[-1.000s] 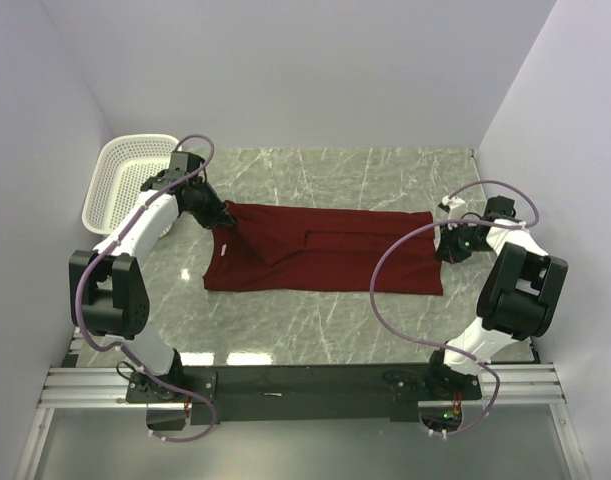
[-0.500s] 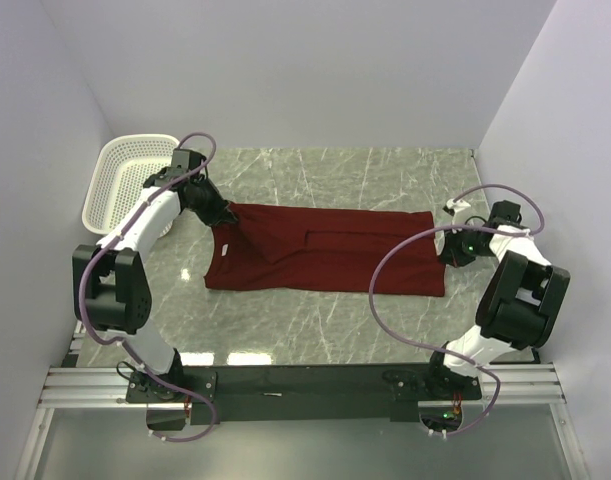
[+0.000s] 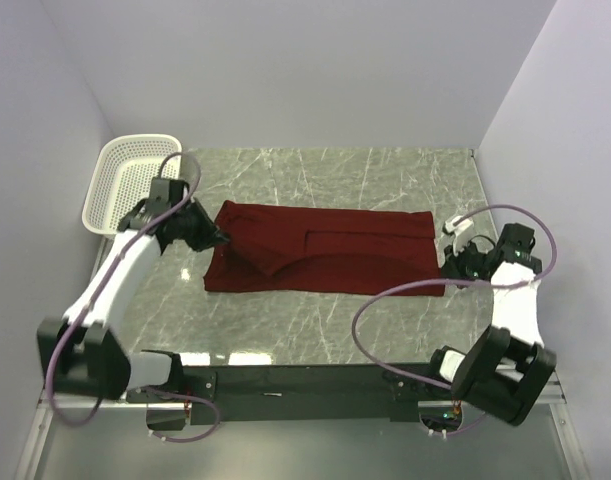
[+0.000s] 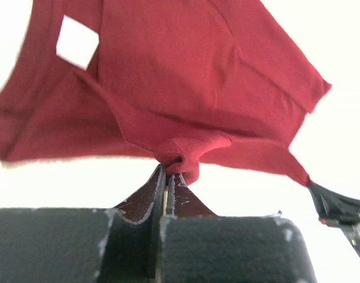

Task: Fold and stack the t-shirts
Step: Fold the tshirt

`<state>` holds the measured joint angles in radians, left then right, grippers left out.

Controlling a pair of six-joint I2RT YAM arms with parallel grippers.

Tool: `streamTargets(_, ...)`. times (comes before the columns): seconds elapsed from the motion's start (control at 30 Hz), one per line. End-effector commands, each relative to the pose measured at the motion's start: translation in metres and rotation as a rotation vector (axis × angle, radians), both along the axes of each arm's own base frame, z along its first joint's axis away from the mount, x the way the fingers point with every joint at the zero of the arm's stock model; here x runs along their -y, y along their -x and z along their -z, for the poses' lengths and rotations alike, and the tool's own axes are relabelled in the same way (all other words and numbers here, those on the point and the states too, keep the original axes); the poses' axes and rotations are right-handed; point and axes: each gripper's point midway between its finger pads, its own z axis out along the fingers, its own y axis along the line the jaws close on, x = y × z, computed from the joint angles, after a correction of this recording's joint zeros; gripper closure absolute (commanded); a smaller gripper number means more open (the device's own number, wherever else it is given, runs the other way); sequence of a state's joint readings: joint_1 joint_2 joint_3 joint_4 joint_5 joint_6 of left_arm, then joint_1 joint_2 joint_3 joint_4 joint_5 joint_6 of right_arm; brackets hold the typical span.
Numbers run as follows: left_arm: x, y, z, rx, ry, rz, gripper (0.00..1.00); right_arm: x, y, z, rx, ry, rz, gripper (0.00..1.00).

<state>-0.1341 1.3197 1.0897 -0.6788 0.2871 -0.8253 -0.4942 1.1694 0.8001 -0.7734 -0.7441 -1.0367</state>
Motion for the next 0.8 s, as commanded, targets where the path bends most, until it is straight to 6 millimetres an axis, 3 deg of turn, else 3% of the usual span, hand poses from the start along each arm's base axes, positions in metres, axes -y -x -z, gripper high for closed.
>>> streamTargets(0.0,0.001,0.026,-0.013,0.049,0.034,0.021,0.99,-0.017,0.027,0.0,0.01,-0.004,-0.074,1.0)
streamTargets(0.17,0.001,0.057,-0.018,0.059,0.059,0.029,0.99,-0.023,0.041,-0.006,0.049,0.016,-0.067,1.0)
streamTargets(0.53,-0.01,0.081,-0.034,0.106,0.042,-0.024,0.99,-0.012,0.042,-0.025,0.106,0.031,0.012,1.0)
streamTargets(0.77,-0.014,0.097,-0.026,0.113,0.042,-0.043,0.99,-0.021,0.055,-0.028,0.118,0.01,-0.066,1.0)
